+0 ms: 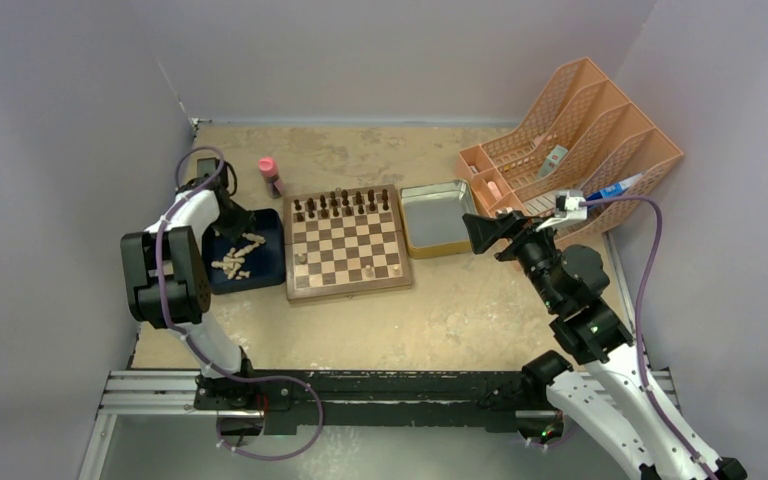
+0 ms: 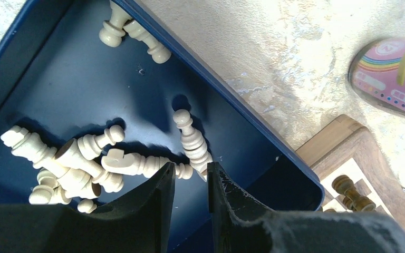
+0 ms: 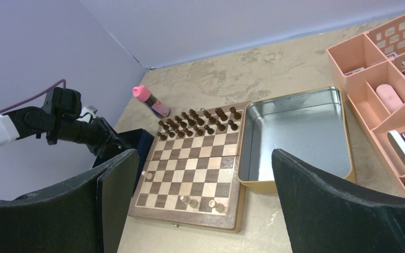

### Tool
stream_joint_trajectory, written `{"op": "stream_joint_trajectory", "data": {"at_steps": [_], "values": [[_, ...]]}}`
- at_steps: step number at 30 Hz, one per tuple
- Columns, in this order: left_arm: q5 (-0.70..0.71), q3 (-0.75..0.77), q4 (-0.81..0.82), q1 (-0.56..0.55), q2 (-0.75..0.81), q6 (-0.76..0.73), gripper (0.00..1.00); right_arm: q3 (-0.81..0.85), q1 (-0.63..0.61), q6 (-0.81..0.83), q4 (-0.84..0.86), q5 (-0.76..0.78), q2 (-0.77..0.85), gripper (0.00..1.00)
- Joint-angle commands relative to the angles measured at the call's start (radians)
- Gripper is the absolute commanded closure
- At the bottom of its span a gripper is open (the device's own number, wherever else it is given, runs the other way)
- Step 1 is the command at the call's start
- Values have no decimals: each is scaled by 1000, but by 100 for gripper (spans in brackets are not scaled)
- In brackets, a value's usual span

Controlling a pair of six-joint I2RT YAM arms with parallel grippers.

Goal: Set up the chess pieces on the board
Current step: Pick up the chess piece from the storage box.

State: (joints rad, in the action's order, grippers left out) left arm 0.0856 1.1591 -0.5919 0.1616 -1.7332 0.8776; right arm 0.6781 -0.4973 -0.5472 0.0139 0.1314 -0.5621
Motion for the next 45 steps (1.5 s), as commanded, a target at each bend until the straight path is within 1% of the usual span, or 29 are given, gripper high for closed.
{"op": "stream_joint_trajectory", "data": {"at_steps": [1,11,19,26,29,33,37,45], "values": [[-9,35,40,6,-17,19,72,0,-4,-2,49,0,10,1],[-34,36,48,4,-67,0,71,0,-3,-3,50,0,9,1],[-13,37,18,4,-82,-5,71,0,-3,-4,40,1,16,1],[-19,31,6,4,-84,-11,76,3,-3,-4,31,0,27,2],[-22,25,9,4,-73,-16,84,4,-3,-4,29,1,31,1],[-24,32,-1,5,-46,-29,88,12,-3,-5,20,3,36,1],[-21,31,-5,4,11,-41,89,15,-3,-4,16,4,37,1],[-24,-17,29,3,183,-92,93,24,-3,-10,6,-6,32,1]]}}
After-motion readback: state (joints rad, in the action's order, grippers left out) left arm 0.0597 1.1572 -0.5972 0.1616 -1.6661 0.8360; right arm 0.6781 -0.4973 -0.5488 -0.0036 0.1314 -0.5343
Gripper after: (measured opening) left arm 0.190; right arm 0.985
